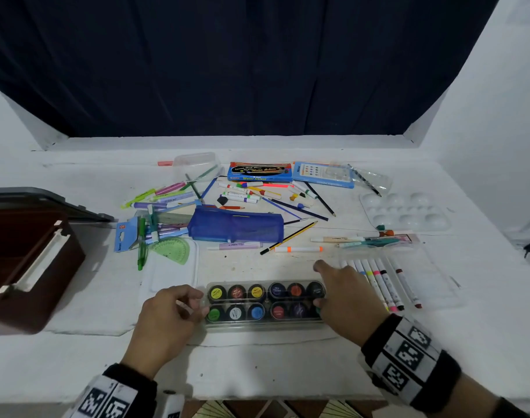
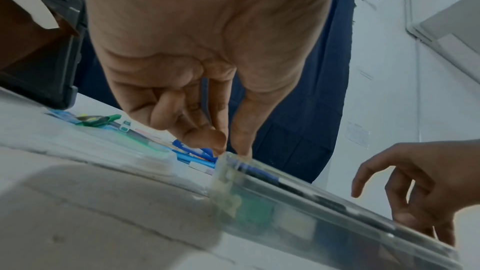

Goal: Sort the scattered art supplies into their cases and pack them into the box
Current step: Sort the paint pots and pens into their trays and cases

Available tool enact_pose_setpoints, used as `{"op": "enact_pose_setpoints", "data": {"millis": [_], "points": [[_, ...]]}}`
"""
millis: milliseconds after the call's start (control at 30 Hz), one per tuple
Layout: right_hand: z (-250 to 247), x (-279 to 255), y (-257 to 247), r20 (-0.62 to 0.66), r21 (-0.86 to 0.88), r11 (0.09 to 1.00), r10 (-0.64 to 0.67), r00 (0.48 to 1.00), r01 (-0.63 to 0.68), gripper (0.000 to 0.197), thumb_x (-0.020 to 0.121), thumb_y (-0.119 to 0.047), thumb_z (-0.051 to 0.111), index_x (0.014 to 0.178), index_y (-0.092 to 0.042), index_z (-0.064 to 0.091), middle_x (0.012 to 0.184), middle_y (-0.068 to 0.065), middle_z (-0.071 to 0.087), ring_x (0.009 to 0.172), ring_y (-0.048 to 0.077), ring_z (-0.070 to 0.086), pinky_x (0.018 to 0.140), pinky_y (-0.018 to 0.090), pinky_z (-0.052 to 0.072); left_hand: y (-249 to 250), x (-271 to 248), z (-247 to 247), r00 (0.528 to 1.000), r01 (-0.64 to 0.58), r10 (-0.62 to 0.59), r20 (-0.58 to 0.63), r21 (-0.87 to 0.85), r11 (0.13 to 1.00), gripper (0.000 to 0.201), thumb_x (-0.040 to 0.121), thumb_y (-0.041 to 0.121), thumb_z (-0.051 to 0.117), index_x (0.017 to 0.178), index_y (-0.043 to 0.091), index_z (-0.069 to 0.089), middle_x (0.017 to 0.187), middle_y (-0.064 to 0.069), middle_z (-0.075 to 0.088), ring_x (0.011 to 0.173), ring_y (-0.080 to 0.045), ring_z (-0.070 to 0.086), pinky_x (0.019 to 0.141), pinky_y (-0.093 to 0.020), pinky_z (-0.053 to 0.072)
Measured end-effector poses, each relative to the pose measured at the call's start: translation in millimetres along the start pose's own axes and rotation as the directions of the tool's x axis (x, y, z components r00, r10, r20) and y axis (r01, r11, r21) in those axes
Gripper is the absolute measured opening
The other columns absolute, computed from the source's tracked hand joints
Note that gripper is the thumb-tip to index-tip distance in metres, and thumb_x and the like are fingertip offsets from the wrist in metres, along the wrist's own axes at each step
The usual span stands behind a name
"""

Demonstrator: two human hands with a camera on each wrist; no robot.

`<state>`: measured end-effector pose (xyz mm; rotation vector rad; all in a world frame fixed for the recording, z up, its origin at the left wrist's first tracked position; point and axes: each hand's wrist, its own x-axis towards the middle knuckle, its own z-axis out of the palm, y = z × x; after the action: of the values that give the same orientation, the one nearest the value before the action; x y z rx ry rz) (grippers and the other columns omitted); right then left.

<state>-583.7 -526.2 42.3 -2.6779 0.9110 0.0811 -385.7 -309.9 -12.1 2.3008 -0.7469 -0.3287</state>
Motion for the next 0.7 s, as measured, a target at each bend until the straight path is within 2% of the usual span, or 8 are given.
{"op": "enact_pose_setpoints", "data": {"millis": [167,233,300,400,467,567,633,700], "points": [[0,-2,-12,0.028,-0.155,0.987,-0.047,0.999,0.051,0.049,0.091,-0.02,0.058,0.133,-0.021,0.035,0.069,-0.004,0.035,0.067,0.021,0.047,0.051,0.025,0.036,-4,-2,7,1.0,-0.022,0.021,-0.019,-0.016,1.0,0.02,0.079,0.014,0.082,0.087,0.029,0.071,0.077,0.009,0.067,0.06,-0.004,0.062,0.058,-0.006,0.04],[-4,-2,-11,0.019,-0.188,0.981,-0.053,0.998,0.056,0.055,0.091,-0.035,0.06,0.137,-0.025,0.031,0.077,-0.002,0.046,0.073,0.022,0.053,0.059,0.028,0.038,-4,-3,9,0.999,-0.04,0.04,-0.029,-0.007,0.999,0.021,0.079,0.012,0.081,0.088,0.028,0.07,0.078,0.009,0.067,0.06,-0.005,0.062,0.059,-0.006,0.041],[-5,2,-5,0.03,-0.195,0.977,-0.079,0.996,0.083,0.072,0.084,-0.058,0.061,0.141,-0.029,0.027,0.1,0.0,0.055,0.09,0.022,0.058,0.066,0.03,0.042,-5,-4,10,0.998,-0.048,0.048,-0.038,0.013,0.999,0.021,0.08,0.013,0.08,0.087,0.029,0.07,0.078,0.01,0.067,0.06,-0.006,0.062,0.059,-0.007,0.041],[5,15,4,0.192,-0.136,0.972,-0.165,0.967,0.193,0.107,0.061,-0.078,0.066,0.147,-0.035,0.019,0.135,0.0,0.041,0.12,0.024,0.045,0.092,0.04,0.045,-7,-5,11,0.998,-0.032,0.032,-0.055,0.011,0.999,0.019,0.081,0.016,0.08,0.09,0.03,0.071,0.08,0.012,0.067,0.067,-0.007,0.063,0.064,-0.016,0.042],[15,20,0,0.278,-0.142,0.956,-0.212,0.937,0.258,0.111,0.061,-0.076,0.068,0.15,-0.032,0.017,0.144,-0.001,0.035,0.128,0.024,0.039,0.102,0.045,0.039,-9,-6,13,0.997,-0.019,0.019,-0.073,-0.002,1.0,0.02,0.081,0.018,0.08,0.092,0.032,0.072,0.083,0.012,0.067,0.069,-0.006,0.062,0.066,-0.019,0.042],[29,27,-7,0.229,-0.178,0.942,-0.243,0.943,0.286,0.093,0.069,-0.063,0.067,0.144,-0.028,0.025,0.134,-0.002,0.043,0.121,0.023,0.044,0.1,0.045,0.038,-10,-12,15,0.994,-0.035,0.031,-0.105,-0.034,0.999,0.021,0.083,0.018,0.079,0.098,0.032,0.073,0.087,0.014,0.065,0.07,-0.005,0.061,0.066,-0.013,0.041],[32,31,-9,0.211,-0.141,0.953,-0.235,0.949,0.268,0.085,0.065,-0.059,0.069,0.135,-0.03,0.031,0.125,-0.005,0.044,0.114,0.022,0.044,0.095,0.045,0.038,-9,-18,17,0.99,-0.074,0.066,-0.124,-0.057,0.996,0.023,0.086,0.017,0.076,0.102,0.033,0.072,0.088,0.015,0.064,0.069,-0.003,0.062,0.064,-0.006,0.041],[31,32,-8,0.182,-0.069,0.966,-0.234,0.955,0.25,0.082,0.058,-0.058,0.072,0.127,-0.036,0.033,0.118,-0.011,0.043,0.109,0.019,0.043,0.087,0.041,0.037,-12,-25,18,0.985,-0.107,0.091,-0.147,-0.11,0.988,0.026,0.088,0.015,0.074,0.101,0.037,0.068,0.089,0.013,0.065,0.075,-0.001,0.063,0.063,-0.006,0.044]]}}
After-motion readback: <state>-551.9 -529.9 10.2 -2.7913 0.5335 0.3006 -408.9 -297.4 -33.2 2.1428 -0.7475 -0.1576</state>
